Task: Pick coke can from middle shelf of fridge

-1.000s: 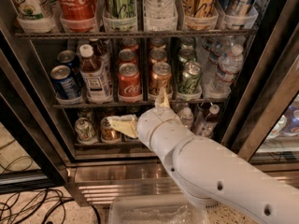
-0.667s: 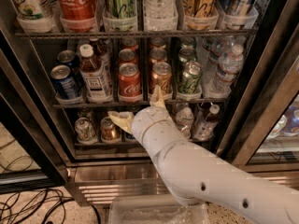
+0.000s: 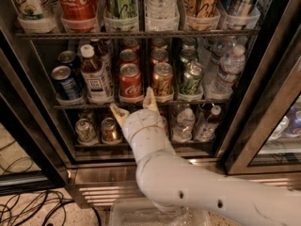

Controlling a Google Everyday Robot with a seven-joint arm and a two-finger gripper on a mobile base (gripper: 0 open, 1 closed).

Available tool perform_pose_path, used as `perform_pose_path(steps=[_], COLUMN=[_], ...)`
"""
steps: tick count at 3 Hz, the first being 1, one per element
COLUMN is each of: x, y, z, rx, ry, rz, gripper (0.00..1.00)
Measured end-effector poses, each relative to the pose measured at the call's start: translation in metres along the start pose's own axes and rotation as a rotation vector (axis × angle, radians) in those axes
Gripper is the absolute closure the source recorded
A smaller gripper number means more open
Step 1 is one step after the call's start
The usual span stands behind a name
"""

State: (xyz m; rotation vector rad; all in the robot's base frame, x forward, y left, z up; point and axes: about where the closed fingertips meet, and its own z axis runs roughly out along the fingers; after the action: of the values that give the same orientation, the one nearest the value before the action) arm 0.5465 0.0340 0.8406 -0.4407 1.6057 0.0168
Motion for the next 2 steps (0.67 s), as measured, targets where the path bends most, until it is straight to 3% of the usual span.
perform_pose_path(steps=[2], x=[-0.002], y=[-0.0029], z=[0.0102], rx=[0.127], ry=[-0.028], rz=[0.047], gripper=[0.38])
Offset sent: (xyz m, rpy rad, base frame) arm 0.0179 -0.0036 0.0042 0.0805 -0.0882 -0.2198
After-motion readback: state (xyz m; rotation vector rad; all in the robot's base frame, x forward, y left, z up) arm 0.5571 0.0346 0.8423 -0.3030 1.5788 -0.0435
